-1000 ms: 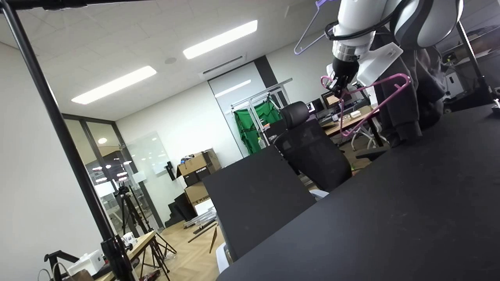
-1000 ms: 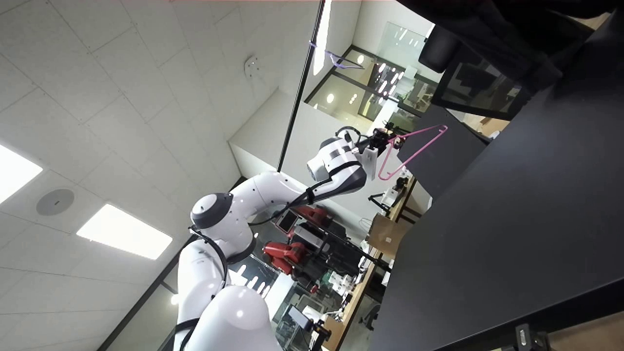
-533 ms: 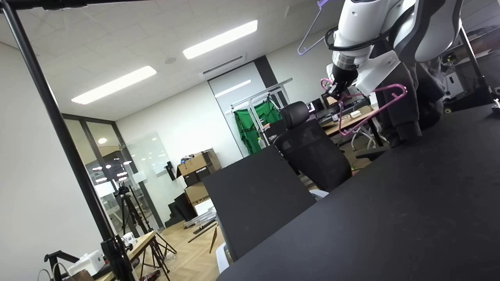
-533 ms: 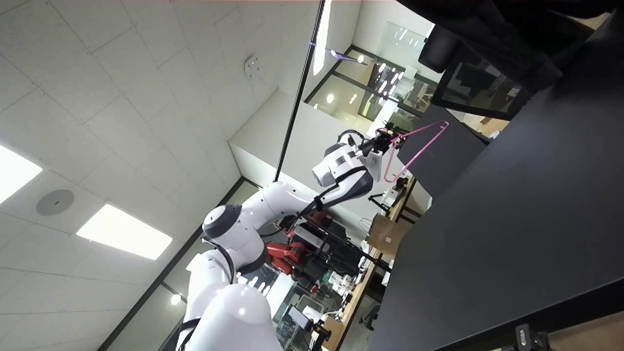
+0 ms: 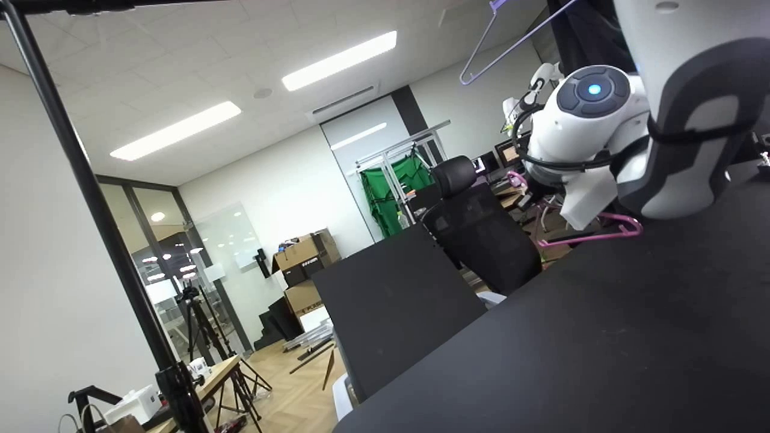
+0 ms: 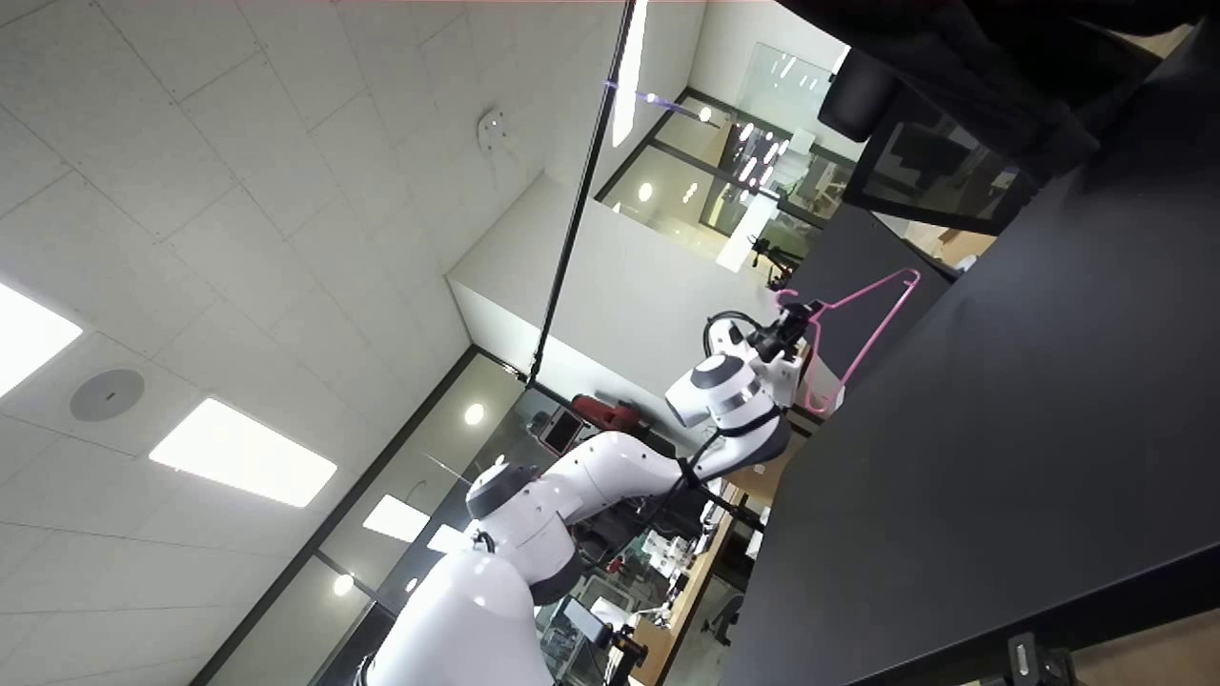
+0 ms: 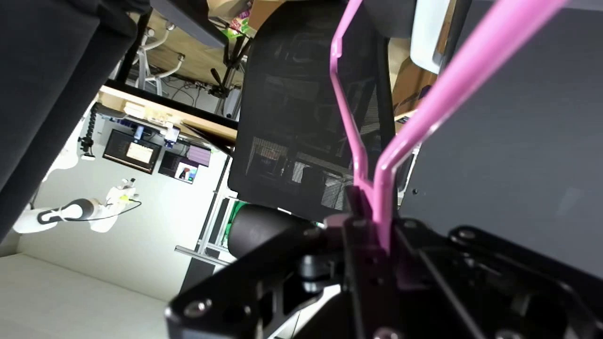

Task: Get the pink hanger from the hanger pole and put it on the table

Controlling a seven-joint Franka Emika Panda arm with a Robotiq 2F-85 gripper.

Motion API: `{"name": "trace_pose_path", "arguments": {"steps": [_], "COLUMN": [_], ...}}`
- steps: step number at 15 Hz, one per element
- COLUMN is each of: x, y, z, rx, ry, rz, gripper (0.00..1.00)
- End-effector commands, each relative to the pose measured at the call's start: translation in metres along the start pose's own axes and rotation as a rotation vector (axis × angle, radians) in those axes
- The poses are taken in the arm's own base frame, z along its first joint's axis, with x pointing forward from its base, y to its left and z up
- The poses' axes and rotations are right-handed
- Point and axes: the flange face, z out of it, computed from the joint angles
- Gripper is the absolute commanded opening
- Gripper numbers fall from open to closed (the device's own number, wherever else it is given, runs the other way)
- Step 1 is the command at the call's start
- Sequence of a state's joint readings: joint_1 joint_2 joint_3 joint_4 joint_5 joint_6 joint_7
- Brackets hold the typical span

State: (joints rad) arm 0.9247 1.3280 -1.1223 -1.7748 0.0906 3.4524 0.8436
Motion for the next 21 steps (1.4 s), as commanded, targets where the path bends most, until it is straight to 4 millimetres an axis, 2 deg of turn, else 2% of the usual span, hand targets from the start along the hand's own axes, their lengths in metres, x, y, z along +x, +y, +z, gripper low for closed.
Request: {"name": "trace_pose_path", "arguments": {"steps": [1,3,4,9,10,11,13,16,18,21], "x": [-0.04,-0.063,-0.055,-0.058,-0.06,-0.065,-0.071,-0.072,-0.061,-0.028], "y": [-0.013,-0.017,-0.013,-0.015,-0.015,-0.017,-0.019,-0.021,-0.019,-0.01], "z": [0.006,0.008,0.001,-0.004,-0.003,-0.001,0.001,0.0,-0.003,-0.007], "rx": [-0.034,-0.051,-0.058,-0.068,-0.069,-0.062,-0.057,-0.032,-0.008,0.033], "ry": [0.025,0.025,0.022,0.026,0.022,0.011,-0.005,-0.05,-0.076,-0.094], "rz": [-0.013,-0.019,-0.023,-0.042,-0.046,-0.05,-0.05,-0.052,-0.049,-0.024], "gripper": [0.02,0.02,0.02,0.02,0.1,0.32,0.35,0.55,0.69,0.88]}}
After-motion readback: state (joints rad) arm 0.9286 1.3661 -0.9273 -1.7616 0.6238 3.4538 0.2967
